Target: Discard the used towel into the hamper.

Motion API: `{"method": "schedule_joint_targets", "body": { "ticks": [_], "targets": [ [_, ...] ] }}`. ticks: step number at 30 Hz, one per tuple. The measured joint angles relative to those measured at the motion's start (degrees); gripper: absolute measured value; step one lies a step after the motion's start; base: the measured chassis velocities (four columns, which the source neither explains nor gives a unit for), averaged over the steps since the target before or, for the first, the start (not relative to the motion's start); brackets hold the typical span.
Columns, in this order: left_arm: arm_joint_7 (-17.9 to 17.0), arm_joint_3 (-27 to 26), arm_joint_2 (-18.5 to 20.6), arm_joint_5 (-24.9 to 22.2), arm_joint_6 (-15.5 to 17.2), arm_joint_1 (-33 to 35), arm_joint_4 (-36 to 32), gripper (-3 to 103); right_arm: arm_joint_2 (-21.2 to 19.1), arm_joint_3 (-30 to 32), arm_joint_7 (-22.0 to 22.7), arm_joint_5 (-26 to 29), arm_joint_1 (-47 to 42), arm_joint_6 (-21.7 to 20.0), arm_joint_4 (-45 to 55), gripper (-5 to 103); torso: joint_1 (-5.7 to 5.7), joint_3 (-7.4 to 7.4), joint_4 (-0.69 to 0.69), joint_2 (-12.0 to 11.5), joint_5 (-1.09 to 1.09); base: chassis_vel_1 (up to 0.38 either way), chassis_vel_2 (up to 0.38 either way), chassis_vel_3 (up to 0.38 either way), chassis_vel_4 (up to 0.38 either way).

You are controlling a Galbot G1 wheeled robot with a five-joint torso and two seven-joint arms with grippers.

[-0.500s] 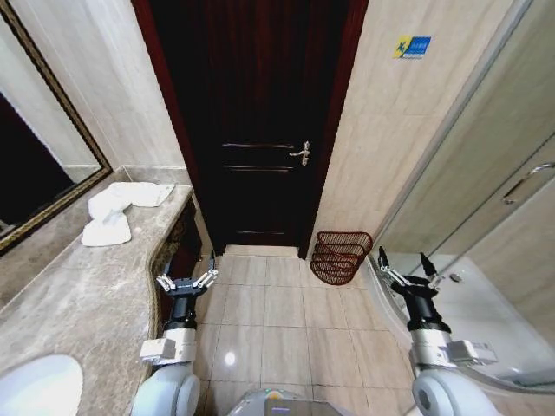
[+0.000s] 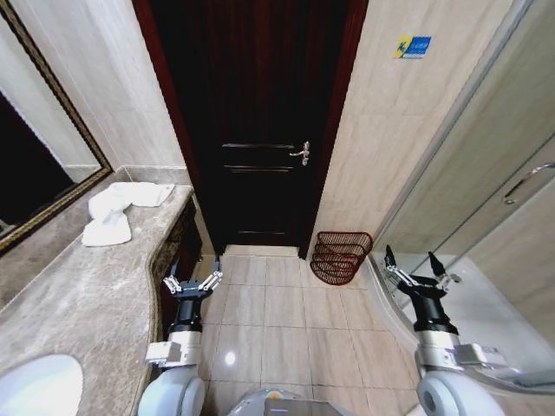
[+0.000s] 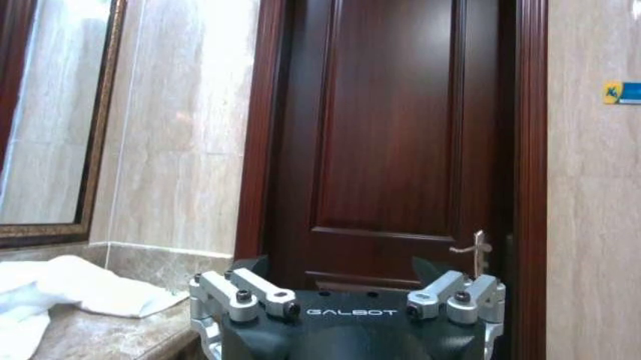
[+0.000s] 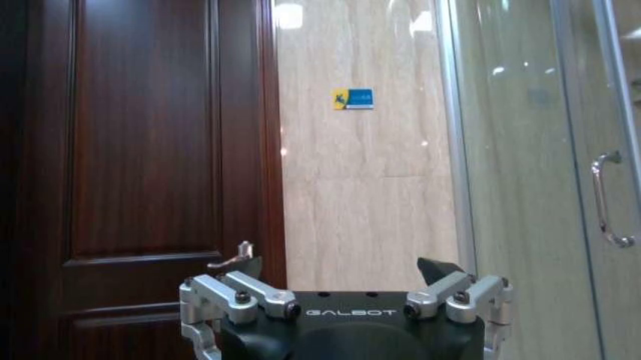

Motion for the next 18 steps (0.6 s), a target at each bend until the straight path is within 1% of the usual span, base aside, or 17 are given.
{"method": "schedule_joint_targets", "body": {
  "ticks": [1,2,3,5,7,9,10,12,13,14,15,16,18],
  "targets": [
    [-0.6,0.2,0.0,0.0,0.3,0.0,0.0,96,-0.1,0.1,0.0,0.4,0.0,0.2,0.0,100,0.0,0.0,0.0,0.0,0.0,0.0,0.0,0.0,0.0],
    [-1.0,0.3,0.0,0.1,0.5,0.0,-0.2,93,-0.1,0.0,0.0,0.5,0.1,0.5,-0.2,100,0.0,0.0,0.0,0.0,0.0,0.0,0.0,0.0,0.0],
    [-1.2,0.2,0.0,0.2,0.5,0.0,-0.4,96,-0.1,-0.2,-0.2,0.5,0.2,0.5,-0.3,100,0.0,0.0,0.0,0.0,0.0,0.0,0.0,0.0,0.0],
    [-1.6,-0.2,0.0,0.5,0.6,0.1,-0.6,96,0.0,-0.4,-0.6,0.4,0.4,0.4,-0.6,100,0.0,0.0,0.0,0.0,0.0,0.0,0.0,0.0,0.0],
    [-2.2,-1.1,0.0,0.5,0.7,0.9,-0.8,100,0.3,-0.8,-1.4,-0.5,0.4,0.3,-1.5,100,0.0,0.0,0.01,0.0,0.0,0.0,0.0,0.0,0.0],
    [-2.4,-1.3,0.0,0.3,0.9,1.0,-0.9,100,0.3,-0.9,-1.6,-0.6,0.3,0.4,-1.8,100,0.0,0.0,0.01,0.0,0.01,0.0,0.0,0.0,0.0],
    [-3.0,-1.6,0.0,-0.3,1.8,1.3,-1.1,100,0.6,-1.1,-1.7,-0.7,-0.1,0.5,-2.3,100,0.0,0.0,0.0,0.0,0.01,0.0,0.0,0.0,0.0],
    [-3.1,-1.6,0.0,-0.6,2.3,1.3,-1.1,100,0.6,-1.1,-1.7,-0.7,-0.2,0.5,-2.3,100,0.0,0.0,0.0,0.0,0.01,0.0,0.0,0.0,0.0],
    [-3.1,-1.7,0.0,-1.2,4.5,1.4,-1.4,100,0.7,-1.2,-1.7,-0.8,-0.3,0.7,-2.3,100,0.0,0.0,0.0,0.0,0.0,0.0,0.0,0.0,0.0],
    [-2.8,-1.7,0.0,-1.2,5.5,1.5,-1.5,102,0.7,-1.2,-1.6,-0.9,-0.3,0.7,-2.3,100,0.0,0.0,0.0,0.0,0.01,0.0,0.0,0.0,0.0],
    [-2.2,-1.6,0.0,-1.1,6.0,1.5,-1.4,97,0.6,-1.2,-1.4,-0.9,-0.2,0.7,-2.2,100,0.0,0.0,0.0,0.0,0.0,0.0,0.0,0.0,0.0],
    [-2.2,-1.6,0.0,-1.1,6.0,1.5,-1.4,97,0.6,-1.2,-1.4,-0.9,-0.2,0.7,-2.2,100,0.0,0.0,0.0,0.0,0.0,0.0,0.0,0.0,0.0],
    [-0.7,-1.3,0.0,-1.1,5.3,1.5,-1.2,98,0.5,-1.2,-1.2,-0.9,-0.2,0.6,-1.9,100,0.0,0.0,0.0,0.0,0.0,0.0,0.0,0.0,0.0]
  ]
}}
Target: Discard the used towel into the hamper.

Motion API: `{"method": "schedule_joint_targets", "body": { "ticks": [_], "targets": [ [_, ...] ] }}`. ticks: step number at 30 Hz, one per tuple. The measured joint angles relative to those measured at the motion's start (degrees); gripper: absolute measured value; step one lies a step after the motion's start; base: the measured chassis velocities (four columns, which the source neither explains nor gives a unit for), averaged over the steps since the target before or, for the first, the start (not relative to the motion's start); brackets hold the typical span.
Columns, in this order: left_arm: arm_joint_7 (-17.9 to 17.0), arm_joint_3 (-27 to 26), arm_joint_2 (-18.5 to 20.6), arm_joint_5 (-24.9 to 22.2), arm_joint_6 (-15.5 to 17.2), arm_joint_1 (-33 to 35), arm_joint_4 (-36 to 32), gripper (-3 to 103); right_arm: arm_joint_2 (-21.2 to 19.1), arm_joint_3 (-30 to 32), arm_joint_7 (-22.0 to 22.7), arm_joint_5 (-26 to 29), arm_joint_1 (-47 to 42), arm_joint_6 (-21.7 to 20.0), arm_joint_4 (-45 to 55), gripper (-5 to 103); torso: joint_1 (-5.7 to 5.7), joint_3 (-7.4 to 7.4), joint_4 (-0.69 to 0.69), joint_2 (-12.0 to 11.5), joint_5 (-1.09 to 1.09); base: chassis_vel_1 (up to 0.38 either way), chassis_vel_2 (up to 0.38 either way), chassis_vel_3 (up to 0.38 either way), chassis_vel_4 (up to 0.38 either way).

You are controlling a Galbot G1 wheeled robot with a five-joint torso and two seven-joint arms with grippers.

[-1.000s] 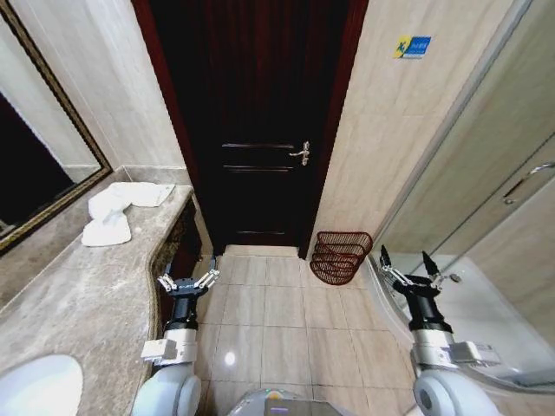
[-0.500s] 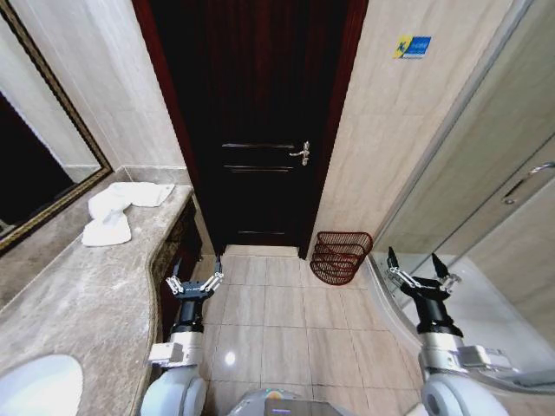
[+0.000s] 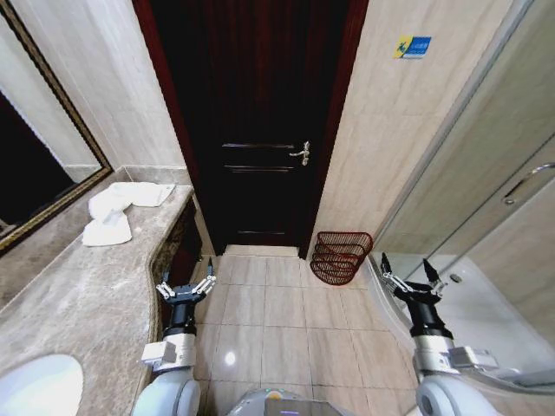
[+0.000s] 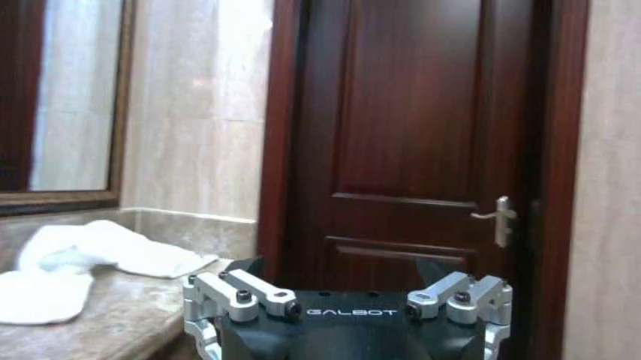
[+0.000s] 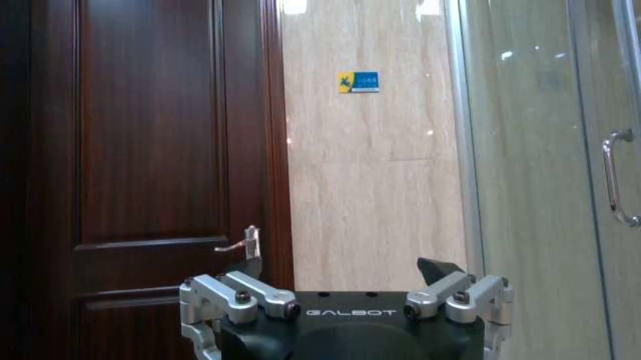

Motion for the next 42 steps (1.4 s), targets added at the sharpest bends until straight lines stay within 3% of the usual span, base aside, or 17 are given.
{"method": "schedule_joint_targets", "body": {
  "ticks": [2,5,14,23,42],
  "targets": [
    [0.6,0.0,0.0,-0.1,-0.5,0.0,0.1,100,0.0,0.0,0.0,-0.1,0.0,-0.1,0.1,100,0.0,0.0,0.0,0.0,0.0,0.0,0.0,0.0,0.0],
    [6.5,-0.5,0.0,-1.3,-5.3,-0.1,0.3,101,0.6,-0.7,0.2,-1.2,-0.3,-1.6,1.2,100,0.0,0.0,-0.01,0.0,0.0,0.0,0.0,0.0,0.0],
    [5.2,0.2,0.0,-0.3,-6.4,0.1,0.2,96,0.7,-1.2,0.5,-1.3,0.1,-2.2,2.0,100,0.0,0.0,0.0,0.0,0.0,0.0,0.0,0.0,0.0],
    [4.4,0.2,0.0,0.3,-6.4,0.2,-0.1,100,1.3,-1.4,-0.1,-1.0,0.0,-1.5,2.1,100,-0.02,-0.01,0.0,0.0,0.0,-0.014,0.015,0.02,-0.016],
    [2.4,0.3,0.0,0.3,-6.3,-0.2,0.2,100,1.2,-1.4,-0.2,-0.8,-0.1,-0.9,2.3,100,0.0,0.0,0.0,0.0,0.0,-0.181,0.179,0.182,-0.186]
  ]
}}
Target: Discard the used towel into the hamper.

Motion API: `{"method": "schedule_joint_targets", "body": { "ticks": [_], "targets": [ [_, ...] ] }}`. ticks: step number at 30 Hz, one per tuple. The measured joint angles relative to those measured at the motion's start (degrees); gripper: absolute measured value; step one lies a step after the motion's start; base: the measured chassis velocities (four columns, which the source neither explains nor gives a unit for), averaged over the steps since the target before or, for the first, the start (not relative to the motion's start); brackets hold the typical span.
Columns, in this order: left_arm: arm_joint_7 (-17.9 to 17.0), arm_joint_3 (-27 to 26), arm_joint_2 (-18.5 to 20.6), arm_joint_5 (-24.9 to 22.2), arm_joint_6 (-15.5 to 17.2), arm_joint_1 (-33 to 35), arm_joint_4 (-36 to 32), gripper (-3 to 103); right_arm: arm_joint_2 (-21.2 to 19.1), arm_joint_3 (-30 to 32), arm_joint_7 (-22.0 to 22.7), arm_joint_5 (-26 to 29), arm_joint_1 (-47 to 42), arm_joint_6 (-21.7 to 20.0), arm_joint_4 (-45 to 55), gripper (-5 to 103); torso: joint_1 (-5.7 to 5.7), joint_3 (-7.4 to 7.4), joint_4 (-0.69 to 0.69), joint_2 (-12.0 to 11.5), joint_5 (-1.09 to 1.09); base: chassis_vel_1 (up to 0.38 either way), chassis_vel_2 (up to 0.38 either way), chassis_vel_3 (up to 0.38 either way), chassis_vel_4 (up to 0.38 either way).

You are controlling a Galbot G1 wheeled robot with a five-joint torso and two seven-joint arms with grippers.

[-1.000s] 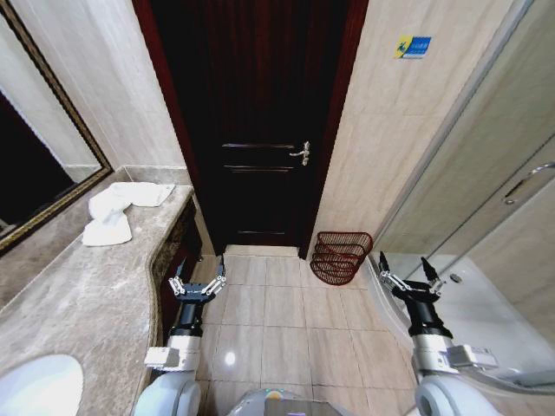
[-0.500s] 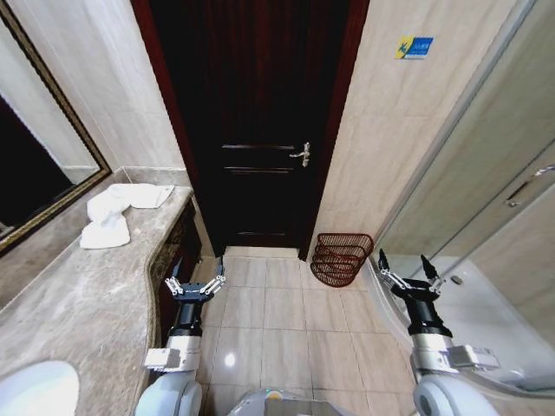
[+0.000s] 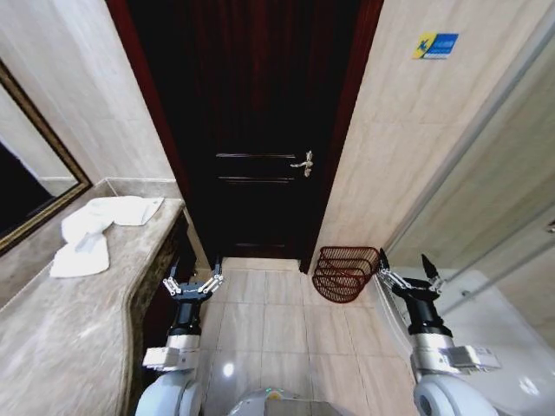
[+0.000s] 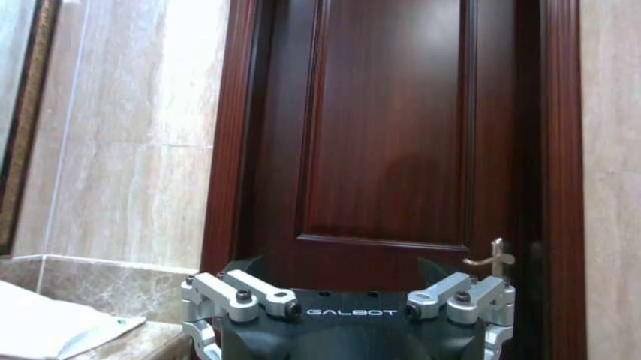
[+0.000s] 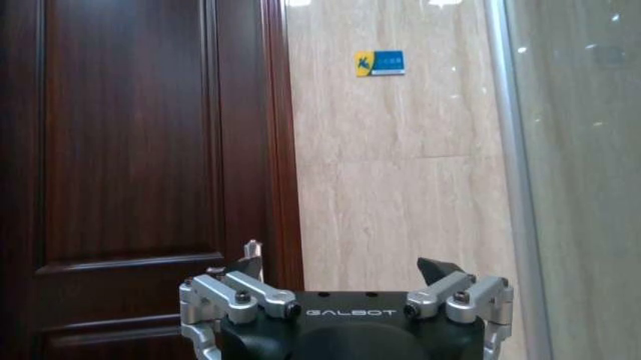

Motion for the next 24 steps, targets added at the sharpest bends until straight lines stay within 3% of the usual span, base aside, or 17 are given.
{"method": "schedule_joint_targets", "body": {
  "ticks": [15,24],
  "targets": [
    [-2.7,-0.3,0.0,1.3,0.4,-1.1,0.8,100,-0.4,0.0,1.1,0.2,0.4,1.0,-0.3,100,0.03,0.0,0.0,0.0,-0.02,-0.181,0.189,0.189,-0.191],
    [-3.4,-0.9,0.0,1.9,0.0,-1.2,0.8,100,-0.4,-0.2,0.4,0.1,0.6,1.5,-0.8,100,-0.05,-0.01,0.0,0.0,0.0,-0.035,0.03,0.02,-0.029]
  ]
}}
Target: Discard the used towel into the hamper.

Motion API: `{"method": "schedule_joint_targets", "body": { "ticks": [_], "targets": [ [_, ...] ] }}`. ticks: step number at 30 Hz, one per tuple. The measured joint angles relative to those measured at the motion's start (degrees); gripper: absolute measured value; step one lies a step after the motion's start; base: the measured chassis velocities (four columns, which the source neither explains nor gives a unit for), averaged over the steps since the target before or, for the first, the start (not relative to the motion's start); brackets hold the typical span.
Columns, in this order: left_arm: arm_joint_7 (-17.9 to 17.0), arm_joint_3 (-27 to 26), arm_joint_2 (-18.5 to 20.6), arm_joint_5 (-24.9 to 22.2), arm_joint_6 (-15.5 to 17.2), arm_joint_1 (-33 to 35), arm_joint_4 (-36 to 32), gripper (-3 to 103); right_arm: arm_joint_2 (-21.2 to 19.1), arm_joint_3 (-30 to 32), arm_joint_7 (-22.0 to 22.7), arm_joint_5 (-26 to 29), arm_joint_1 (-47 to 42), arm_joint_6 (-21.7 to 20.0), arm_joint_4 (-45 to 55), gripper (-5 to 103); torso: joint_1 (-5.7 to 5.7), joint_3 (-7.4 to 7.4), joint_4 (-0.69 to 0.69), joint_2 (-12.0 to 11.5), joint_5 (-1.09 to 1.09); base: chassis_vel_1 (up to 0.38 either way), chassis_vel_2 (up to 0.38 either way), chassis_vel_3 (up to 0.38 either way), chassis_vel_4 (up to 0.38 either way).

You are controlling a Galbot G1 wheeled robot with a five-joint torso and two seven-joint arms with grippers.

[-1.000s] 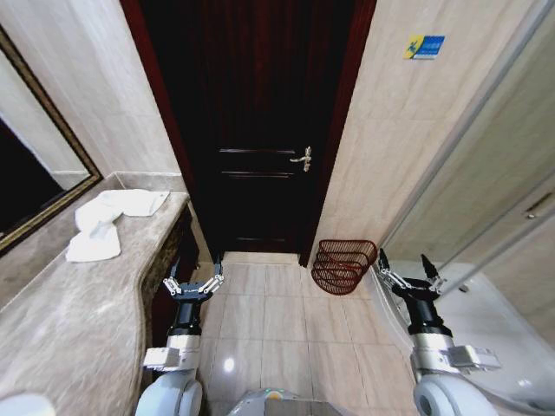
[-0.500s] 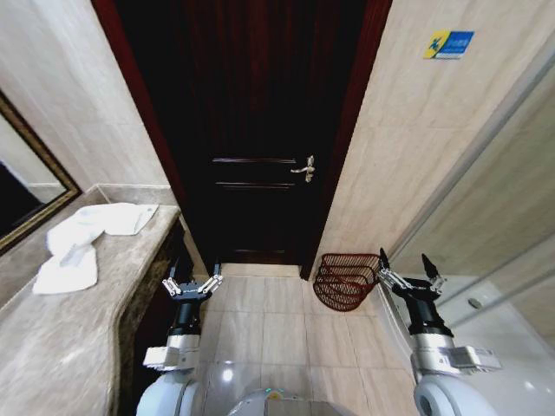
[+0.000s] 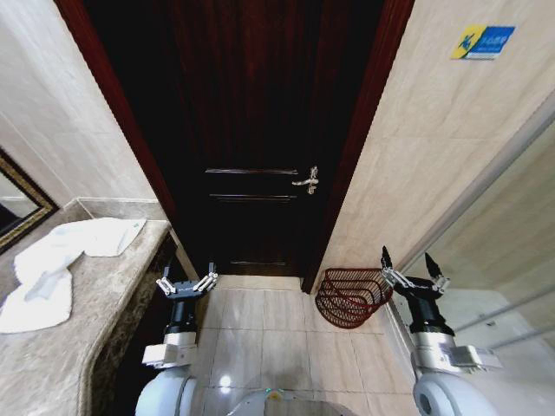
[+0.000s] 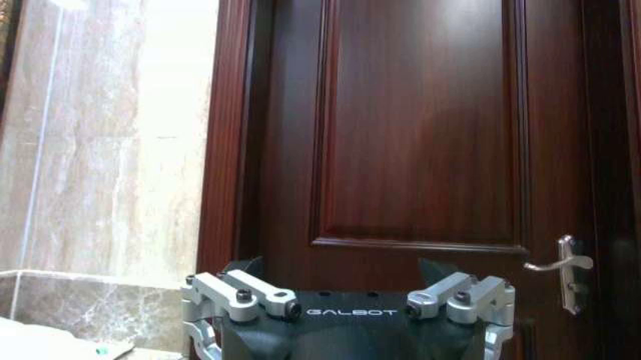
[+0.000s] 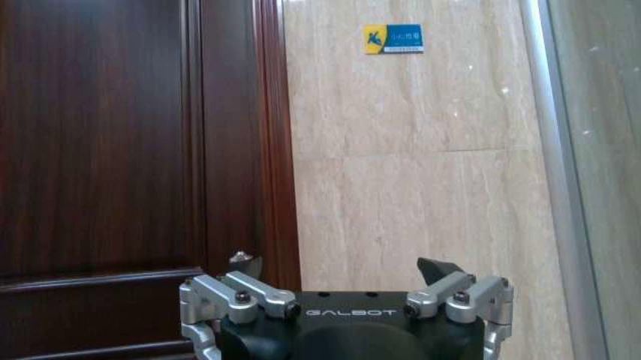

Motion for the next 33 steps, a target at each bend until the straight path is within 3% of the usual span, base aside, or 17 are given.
{"method": "schedule_joint_targets", "body": {
  "ticks": [28,33],
  "targets": [
    [-1.2,-0.2,0.0,-0.1,0.4,0.1,-0.8,100,-0.5,0.5,0.4,0.8,0.4,0.3,-0.4,100,0.04,0.01,0.0,0.0,0.0,0.046,0.039,0.041,0.041],
    [-1.2,-0.4,0.0,-0.2,0.4,0.2,-1.1,100,-0.9,0.5,0.2,4.2,1.0,1.7,-0.5,100,0.04,0.01,0.0,0.0,0.0,0.115,0.11,0.102,0.122]
  ]
}}
